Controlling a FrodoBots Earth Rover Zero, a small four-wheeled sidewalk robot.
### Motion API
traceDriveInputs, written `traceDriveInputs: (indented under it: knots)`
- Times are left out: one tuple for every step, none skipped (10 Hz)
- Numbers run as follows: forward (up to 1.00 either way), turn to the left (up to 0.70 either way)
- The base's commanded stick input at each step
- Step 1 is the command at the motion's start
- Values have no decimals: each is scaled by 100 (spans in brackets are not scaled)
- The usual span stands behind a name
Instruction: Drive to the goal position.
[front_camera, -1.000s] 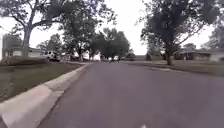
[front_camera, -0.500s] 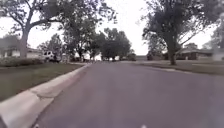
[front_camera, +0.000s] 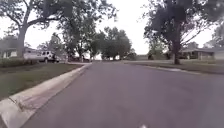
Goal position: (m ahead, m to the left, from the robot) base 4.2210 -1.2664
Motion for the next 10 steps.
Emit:
traceDriveInputs:
  knots:
    - [100,17]
    - [100,40]
    - [100,39]
    - [100,38]
    - [100,13]
    - [100,3]
    - [100,3]
    - [100,3]
    - [100,3]
    - [100,3]
